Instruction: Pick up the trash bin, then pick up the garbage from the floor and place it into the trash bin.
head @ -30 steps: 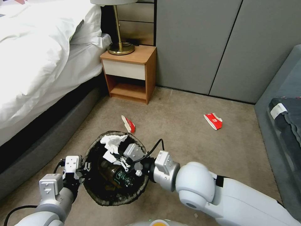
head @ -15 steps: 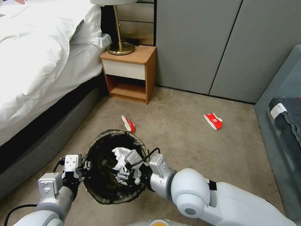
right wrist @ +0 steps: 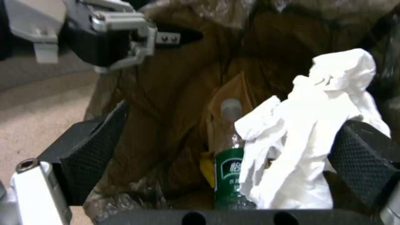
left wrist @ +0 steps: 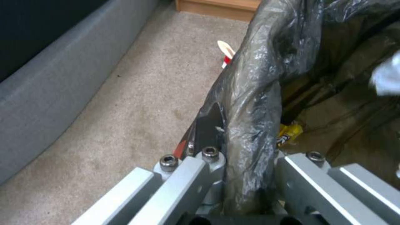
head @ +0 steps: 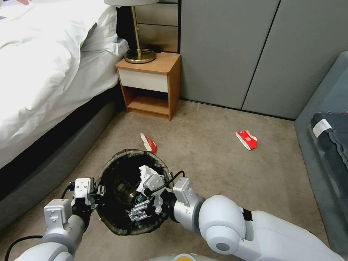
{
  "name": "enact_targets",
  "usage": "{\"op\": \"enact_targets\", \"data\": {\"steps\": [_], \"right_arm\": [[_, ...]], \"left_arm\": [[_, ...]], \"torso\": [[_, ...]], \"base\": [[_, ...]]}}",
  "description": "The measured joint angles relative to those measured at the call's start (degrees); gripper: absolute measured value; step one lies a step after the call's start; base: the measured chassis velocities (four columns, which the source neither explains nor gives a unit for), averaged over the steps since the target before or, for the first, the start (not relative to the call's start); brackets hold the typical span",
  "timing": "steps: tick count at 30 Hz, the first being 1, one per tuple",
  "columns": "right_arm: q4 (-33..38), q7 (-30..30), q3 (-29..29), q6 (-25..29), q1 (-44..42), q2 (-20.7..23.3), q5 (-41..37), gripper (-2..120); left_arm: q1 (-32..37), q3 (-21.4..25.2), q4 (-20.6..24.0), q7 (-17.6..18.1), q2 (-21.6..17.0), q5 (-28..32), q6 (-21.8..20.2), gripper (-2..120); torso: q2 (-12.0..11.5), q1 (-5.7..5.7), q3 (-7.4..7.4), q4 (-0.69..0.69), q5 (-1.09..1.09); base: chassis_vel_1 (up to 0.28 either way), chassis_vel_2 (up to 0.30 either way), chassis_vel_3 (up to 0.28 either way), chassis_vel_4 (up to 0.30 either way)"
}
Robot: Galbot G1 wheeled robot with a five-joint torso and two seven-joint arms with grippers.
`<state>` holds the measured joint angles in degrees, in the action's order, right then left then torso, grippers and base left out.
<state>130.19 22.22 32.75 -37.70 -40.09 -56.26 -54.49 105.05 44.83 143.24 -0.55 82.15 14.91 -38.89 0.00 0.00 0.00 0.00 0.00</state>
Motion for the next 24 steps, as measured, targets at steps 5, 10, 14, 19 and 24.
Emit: {"op": "enact_targets", "data": {"steps": [5,10,14,19,24], "right_arm": [[0.16,4.77,0.32,-0.59,1.33,-1.01,-5.49,100],[1.02,15.56,1.13,-1.29,2.23,-3.2,-17.69,100],[1.48,22.37,1.56,-1.36,3.23,-5.19,-23.86,100],[1.65,27.13,1.88,-1.73,4.23,-6.98,-27.36,100],[1.9,33.11,2.29,-2.7,4.89,-9.16,-32.84,100]], "left_arm": [[0.09,-0.07,0.0,0.0,0.05,-0.06,-0.01,0],[0.24,-0.08,0.0,0.0,0.06,-0.11,-0.03,0],[0.29,-0.08,0.0,0.0,0.07,-0.13,-0.07,0],[0.34,-0.1,0.0,0.0,0.07,-0.15,-0.11,0],[0.36,-0.1,0.0,-0.01,0.07,-0.16,-0.17,0]], "torso": [[0.0,0.0,0.0,0.0,0.0],[0.0,0.0,0.0,0.0,0.0],[0.0,0.0,0.0,0.01,0.0],[0.0,0.0,0.0,0.0,-0.01],[0.0,0.0,0.0,0.0,-0.01]], "base": [[0.0,0.0,0.0,0.0],[0.0,0.0,0.0,0.0],[0.0,0.0,0.0,0.0],[0.0,0.0,0.0,0.0],[0.0,0.0,0.0,0.0]]}}
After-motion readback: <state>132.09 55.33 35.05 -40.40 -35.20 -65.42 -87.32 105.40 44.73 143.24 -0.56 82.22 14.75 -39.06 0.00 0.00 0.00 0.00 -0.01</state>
